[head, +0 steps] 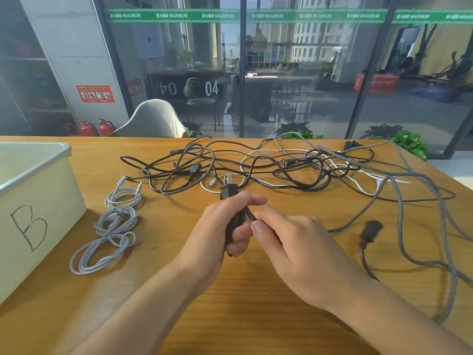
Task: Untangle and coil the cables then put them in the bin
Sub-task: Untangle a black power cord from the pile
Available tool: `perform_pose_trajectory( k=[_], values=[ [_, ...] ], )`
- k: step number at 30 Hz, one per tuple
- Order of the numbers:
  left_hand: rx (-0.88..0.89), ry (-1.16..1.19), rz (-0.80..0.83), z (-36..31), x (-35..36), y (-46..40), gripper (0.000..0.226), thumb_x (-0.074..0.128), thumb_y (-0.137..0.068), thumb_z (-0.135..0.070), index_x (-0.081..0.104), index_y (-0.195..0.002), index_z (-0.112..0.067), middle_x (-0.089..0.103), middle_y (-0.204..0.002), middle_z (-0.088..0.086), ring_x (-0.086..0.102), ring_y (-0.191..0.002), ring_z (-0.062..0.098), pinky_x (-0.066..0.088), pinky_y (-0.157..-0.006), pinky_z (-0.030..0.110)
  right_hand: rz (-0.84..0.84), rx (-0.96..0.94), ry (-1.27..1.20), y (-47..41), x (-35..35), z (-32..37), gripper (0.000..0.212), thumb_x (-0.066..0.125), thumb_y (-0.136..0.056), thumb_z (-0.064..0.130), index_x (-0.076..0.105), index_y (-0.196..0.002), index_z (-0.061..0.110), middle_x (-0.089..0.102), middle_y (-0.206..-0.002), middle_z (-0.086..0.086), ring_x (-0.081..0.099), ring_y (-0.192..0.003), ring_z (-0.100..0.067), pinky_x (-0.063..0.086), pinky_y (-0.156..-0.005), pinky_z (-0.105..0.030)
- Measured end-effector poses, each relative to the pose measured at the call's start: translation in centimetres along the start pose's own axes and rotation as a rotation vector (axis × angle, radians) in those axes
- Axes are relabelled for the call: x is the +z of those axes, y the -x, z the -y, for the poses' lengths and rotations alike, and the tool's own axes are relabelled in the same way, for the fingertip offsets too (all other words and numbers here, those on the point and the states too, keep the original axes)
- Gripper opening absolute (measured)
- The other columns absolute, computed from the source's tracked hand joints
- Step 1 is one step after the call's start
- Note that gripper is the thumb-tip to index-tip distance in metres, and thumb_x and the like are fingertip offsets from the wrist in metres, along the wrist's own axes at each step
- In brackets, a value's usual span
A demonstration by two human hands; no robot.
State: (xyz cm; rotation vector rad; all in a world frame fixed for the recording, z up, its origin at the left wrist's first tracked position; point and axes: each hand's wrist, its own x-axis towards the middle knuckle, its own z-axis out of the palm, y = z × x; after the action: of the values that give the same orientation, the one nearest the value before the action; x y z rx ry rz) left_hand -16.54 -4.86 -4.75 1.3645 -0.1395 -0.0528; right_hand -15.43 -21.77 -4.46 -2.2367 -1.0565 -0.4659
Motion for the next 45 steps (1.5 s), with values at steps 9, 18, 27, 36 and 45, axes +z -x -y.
perform_pose_trajectory(
  k=[9,18,27,36,45],
  values=[
    [0.087,-0.149,-0.203,0.4,0.2,-0.3,0.031,0.045,-0.107,-0.023,0.071,-0.108,-0.006,0.039,-0.06,-0.001,0.037,-0.049,0.014,0.032,-0.044,0.025,0.175,0.065,-0.158,0.3,0.6,0.2,0.03,0.041,-0.111,0.036,0.054,-0.084,0.031,0.05,-0.06,0.017,0.048,-0.058,-0.015,0.034,-0.055,-0.023],
    [0.092,0.222,-0.072,-1.0,-0.1,-0.2,0.036,0.044,-0.106,-0.03,0.064,-0.114,-0.002,0.03,-0.062,0.002,0.032,-0.05,0.018,0.031,-0.051,0.028,0.727,0.46,-0.937,0.1,1.6,-0.1,0.045,0.037,-0.102,0.057,0.056,-0.089,0.019,0.025,-0.063,0.01,0.017,-0.053,-0.011,0.025,-0.039,-0.02],
    [-0.041,0.268,0.219,-2.2,-0.7,0.7,0.039,0.045,-0.102,-0.04,0.071,-0.087,-0.016,0.026,-0.048,-0.009,0.019,-0.036,0.006,0.015,-0.04,0.024,0.742,0.335,-0.468,-0.7,-0.6,-3.6,0.044,0.043,-0.106,0.053,0.053,-0.075,0.023,0.04,-0.061,0.014,0.033,-0.057,-0.012,0.031,-0.055,-0.025],
    [-0.147,-0.008,0.452,-2.0,-0.6,1.0,0.042,0.045,-0.101,-0.041,0.073,-0.095,-0.011,0.028,-0.048,-0.004,0.021,-0.037,0.008,0.021,-0.039,0.02,0.271,0.408,-0.215,-1.0,-3.1,-6.7,0.047,0.064,-0.077,0.072,0.072,-0.079,0.026,0.049,-0.055,0.005,0.039,-0.055,-0.008,0.032,-0.058,-0.034],
    [-0.145,-0.361,0.463,-0.9,0.2,0.9,0.046,0.043,-0.109,-0.041,0.072,-0.109,-0.006,0.032,-0.052,0.0,0.025,-0.045,0.014,0.023,-0.05,0.027,-0.253,0.239,-0.048,-1.1,-3.7,-4.1,0.033,0.073,-0.086,0.053,0.066,-0.072,0.024,0.047,-0.043,0.01,0.036,-0.041,-0.011,0.026,-0.046,-0.018]
  ],
)
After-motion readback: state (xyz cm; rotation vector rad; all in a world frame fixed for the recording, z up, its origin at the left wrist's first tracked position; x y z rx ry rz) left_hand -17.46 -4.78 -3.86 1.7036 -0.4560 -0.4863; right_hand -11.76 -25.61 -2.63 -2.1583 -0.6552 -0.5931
